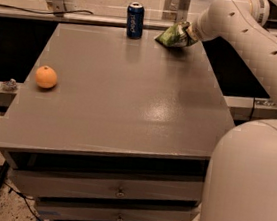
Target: Move green jalapeno chip bag near pepsi can
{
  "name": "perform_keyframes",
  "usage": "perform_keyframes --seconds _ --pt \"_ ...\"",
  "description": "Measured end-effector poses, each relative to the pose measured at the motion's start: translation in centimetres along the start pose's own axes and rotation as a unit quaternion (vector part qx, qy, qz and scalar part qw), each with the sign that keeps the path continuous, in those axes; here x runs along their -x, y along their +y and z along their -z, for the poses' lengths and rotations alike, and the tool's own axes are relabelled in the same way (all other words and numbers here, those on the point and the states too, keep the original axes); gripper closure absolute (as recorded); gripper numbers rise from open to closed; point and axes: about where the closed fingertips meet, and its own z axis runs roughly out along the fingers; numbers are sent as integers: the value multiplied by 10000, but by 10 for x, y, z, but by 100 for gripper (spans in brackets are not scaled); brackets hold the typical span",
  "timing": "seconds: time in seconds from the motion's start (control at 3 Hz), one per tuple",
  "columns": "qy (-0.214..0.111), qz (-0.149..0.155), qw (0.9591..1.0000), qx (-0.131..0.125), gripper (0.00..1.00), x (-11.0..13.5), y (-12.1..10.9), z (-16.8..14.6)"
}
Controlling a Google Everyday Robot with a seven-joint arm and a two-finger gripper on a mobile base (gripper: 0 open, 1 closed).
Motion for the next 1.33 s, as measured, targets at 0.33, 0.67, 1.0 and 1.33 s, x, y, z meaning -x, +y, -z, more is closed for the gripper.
perform_keyframes --seconds 0.33,0.67,1.0,1.33 --pt "54 -192 9998 -49 100 5 9 -23" --pt "66 -317 9995 -36 100 12 21 -38" --pt "30 -395 9992 76 100 21 37 -48" --pt "7 -350 9990 267 100 29 59 -51"
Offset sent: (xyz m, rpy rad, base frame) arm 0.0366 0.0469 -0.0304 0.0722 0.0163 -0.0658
